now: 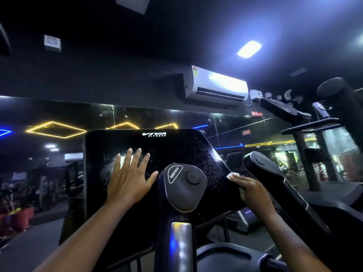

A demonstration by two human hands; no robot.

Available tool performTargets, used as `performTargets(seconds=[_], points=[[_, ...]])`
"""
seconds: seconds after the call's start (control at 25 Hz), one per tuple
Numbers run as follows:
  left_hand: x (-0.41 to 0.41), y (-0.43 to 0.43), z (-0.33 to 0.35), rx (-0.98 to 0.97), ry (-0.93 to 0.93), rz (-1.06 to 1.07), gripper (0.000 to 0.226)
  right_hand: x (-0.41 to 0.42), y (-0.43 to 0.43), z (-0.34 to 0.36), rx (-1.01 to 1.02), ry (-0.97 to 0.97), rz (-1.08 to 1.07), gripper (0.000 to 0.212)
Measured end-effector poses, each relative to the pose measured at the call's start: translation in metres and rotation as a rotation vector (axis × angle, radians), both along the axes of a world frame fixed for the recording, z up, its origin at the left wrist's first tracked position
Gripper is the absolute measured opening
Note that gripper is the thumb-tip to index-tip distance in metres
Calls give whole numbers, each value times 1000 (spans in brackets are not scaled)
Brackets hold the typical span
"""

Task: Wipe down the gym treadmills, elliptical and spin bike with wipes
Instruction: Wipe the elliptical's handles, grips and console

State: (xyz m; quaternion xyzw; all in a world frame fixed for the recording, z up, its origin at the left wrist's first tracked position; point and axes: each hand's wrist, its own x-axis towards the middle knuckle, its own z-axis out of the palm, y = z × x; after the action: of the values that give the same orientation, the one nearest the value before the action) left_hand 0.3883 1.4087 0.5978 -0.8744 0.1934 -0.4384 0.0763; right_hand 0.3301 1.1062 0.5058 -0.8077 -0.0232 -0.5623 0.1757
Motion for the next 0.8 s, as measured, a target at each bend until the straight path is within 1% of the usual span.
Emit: performTargets(seconds=[0.04, 0.08, 0.2, 0.24, 0.28, 0.32, 0.36, 0.4, 0.44, 0.48, 0.52, 0.56, 0.6, 0.64, 0.68, 0.72, 0.76, 0.8], points=[[3, -1, -1, -3, -6, 4, 69, -3, -3, -10, 99, 20, -21, 30], [6, 1, -1, -10, 1, -9, 65, -10, -3, -20, 123, 27, -61, 32], [11, 5, -2, -17, 5, -36, 62, -23, 2, -28, 183, 21, -184, 32], [8, 7, -4, -42, 14, -50, 62, -25, 8, -20, 209, 34, -168, 31], [6, 8, -5, -69, 28, -59, 64, -24, 10, -10, 141, 41, -201, 30], [3, 11, -9, -85, 26, -83, 72, -22, 14, 5, 81, 39, -223, 29], [-1, 12, -14, -97, 10, -117, 85, -20, 20, 23, 21, 88, -220, 28], [-5, 14, -20, -102, 16, -155, 96, -13, 25, 40, 5, 140, -215, 29], [-9, 17, -26, -109, 34, -172, 101, -3, 29, 54, -4, 168, -146, 30], [-13, 20, -34, -110, 44, -177, 103, 6, 33, 68, -37, 208, -140, 30], [-15, 21, -40, -104, 41, -179, 104, 11, 36, 78, -99, 248, -195, 32], [-18, 21, -45, -94, 39, -171, 104, 13, 33, 78, -112, 282, -202, 35], [-18, 23, -50, -79, 41, -152, 104, 14, 30, 73, -96, 297, -160, 39], [-19, 22, -50, -69, 43, -139, 104, 8, 26, 65, -78, 301, -156, 38], [-19, 22, -49, -62, 38, -130, 105, 1, 23, 52, -22, 273, -119, 33], [-18, 22, -49, -54, 36, -123, 106, -5, 20, 36, 38, 211, -90, 32], [-18, 21, -49, -50, 30, -123, 106, -11, 14, 16, 43, 126, -86, 40], [-18, 20, -50, -43, 28, -119, 106, -18, 13, -5, 23, 86, -125, 47]])
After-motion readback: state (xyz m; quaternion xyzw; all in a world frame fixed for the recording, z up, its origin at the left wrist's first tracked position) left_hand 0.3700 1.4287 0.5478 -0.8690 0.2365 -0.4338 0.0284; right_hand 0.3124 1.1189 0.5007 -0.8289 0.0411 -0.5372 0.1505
